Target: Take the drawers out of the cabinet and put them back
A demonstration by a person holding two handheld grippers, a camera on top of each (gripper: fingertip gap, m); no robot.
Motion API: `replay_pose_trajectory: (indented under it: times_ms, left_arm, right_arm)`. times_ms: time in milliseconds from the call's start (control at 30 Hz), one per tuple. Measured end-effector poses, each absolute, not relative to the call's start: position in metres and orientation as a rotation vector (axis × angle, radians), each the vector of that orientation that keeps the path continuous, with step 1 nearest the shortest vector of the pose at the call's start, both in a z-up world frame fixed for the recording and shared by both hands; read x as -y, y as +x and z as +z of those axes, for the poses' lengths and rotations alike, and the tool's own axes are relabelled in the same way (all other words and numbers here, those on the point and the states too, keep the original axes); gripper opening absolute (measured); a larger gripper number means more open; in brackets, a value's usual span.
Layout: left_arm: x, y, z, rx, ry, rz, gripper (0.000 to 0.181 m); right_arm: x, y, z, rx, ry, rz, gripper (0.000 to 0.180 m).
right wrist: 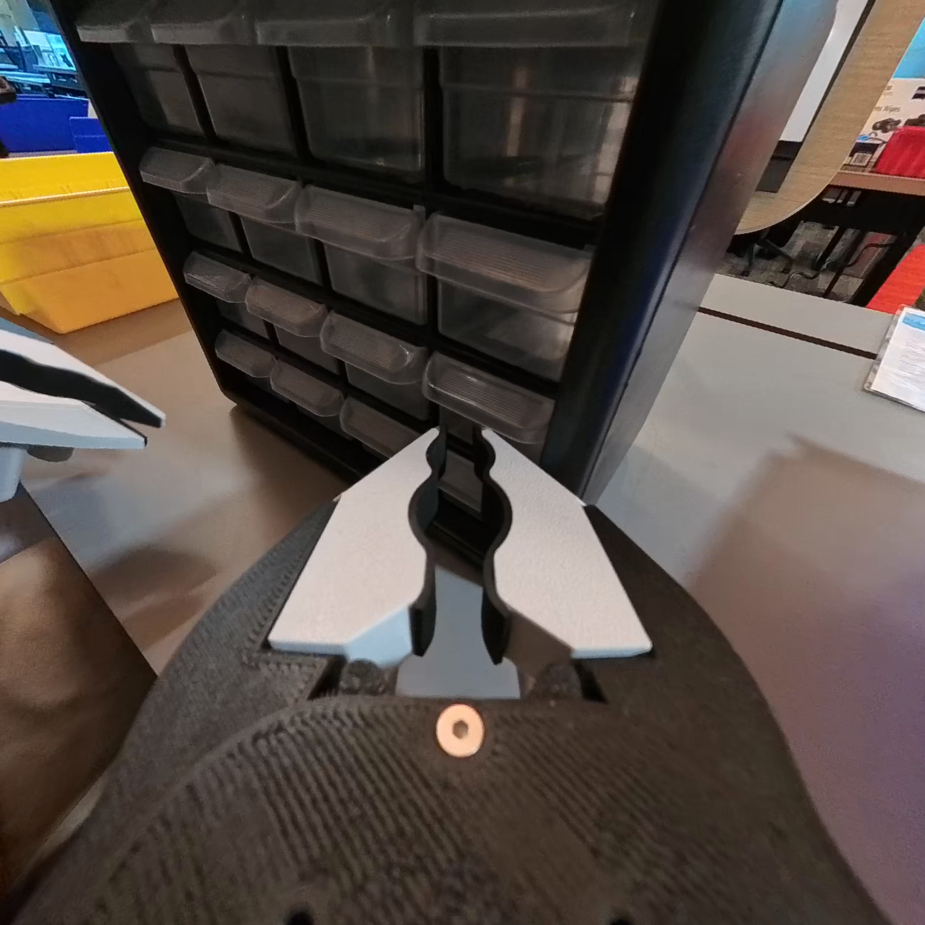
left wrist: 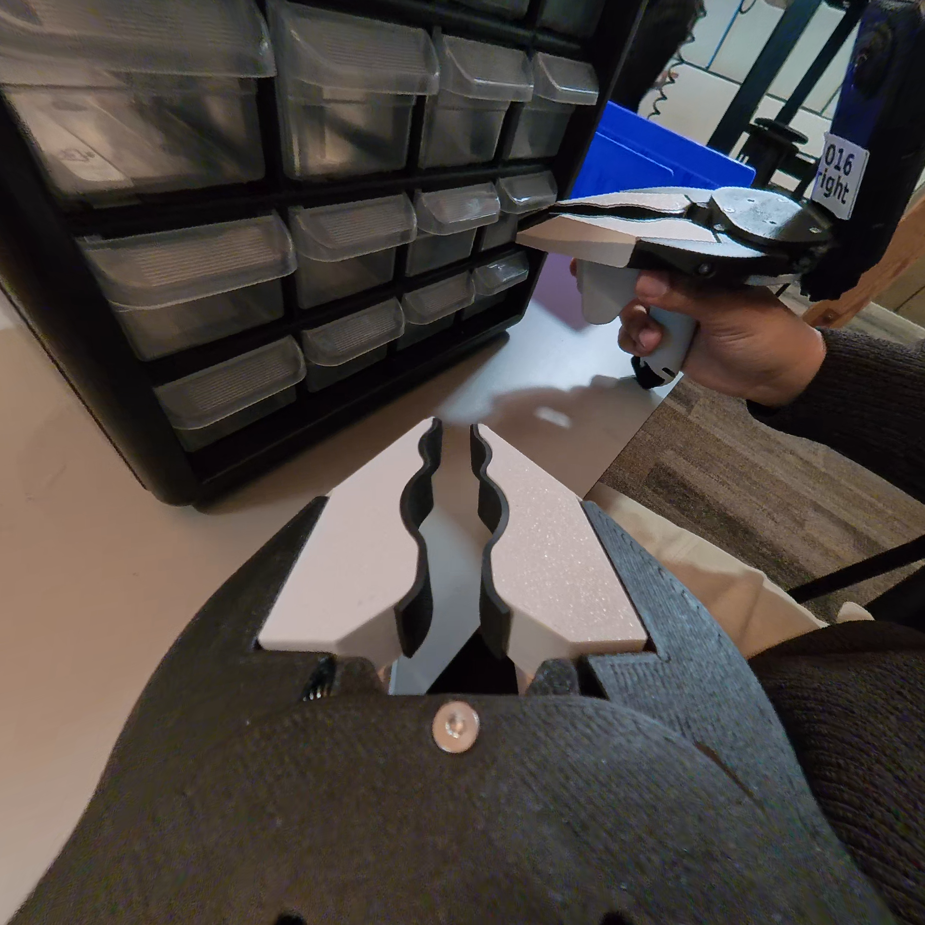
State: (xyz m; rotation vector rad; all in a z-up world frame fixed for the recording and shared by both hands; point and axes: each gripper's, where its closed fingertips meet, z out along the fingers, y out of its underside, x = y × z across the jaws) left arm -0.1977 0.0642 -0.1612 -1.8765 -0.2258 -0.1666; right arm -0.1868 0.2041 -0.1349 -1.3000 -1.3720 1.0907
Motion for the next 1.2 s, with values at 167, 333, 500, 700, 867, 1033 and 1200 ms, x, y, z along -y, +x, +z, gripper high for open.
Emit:
replay_pose_trajectory:
  times_ms: [167, 333, 500, 700, 867, 1033, 1200]
  left_arm:
    - [-0.063, -0.205, -0.16, 0.251, -1.866, -0.13, 0.014]
    - [-0.06, -0.22, -0.152, 0.293, -1.825, -0.068, 0.017]
    - [-0.047, -0.245, -0.12, 0.362, -1.644, 0.036, 0.016]
    - [-0.031, -0.285, -0.107, 0.474, -1.554, 0.233, 0.03]
    - [-0.031, -0.311, -0.116, 0.546, -1.577, 0.297, 0.038]
    - [-0.042, -0.308, -0.121, 0.474, -1.619, 0.267, 0.02]
    - [-0.044, -0.306, -0.121, 0.431, -1.625, 0.307, 0.016]
  right_arm:
    - [-0.206, -0.183, -0.136, 1.379, -1.296, 1.064, 0.009]
    - [-0.206, -0.174, -0.135, 1.419, -1.224, 0.979, 0.01]
    - [-0.206, -0.161, -0.099, 1.311, -1.016, 0.9, 0.006]
    - [-0.231, -0.151, -0.078, 1.085, -1.069, 0.91, 0.043]
    - [-0.247, -0.154, -0.093, 1.028, -1.248, 0.975, 0.053]
    - [-0.241, -0.169, -0.112, 1.125, -1.3, 0.991, 0.033]
    - [-0.241, -0.172, -0.11, 1.135, -1.278, 0.987, 0.028]
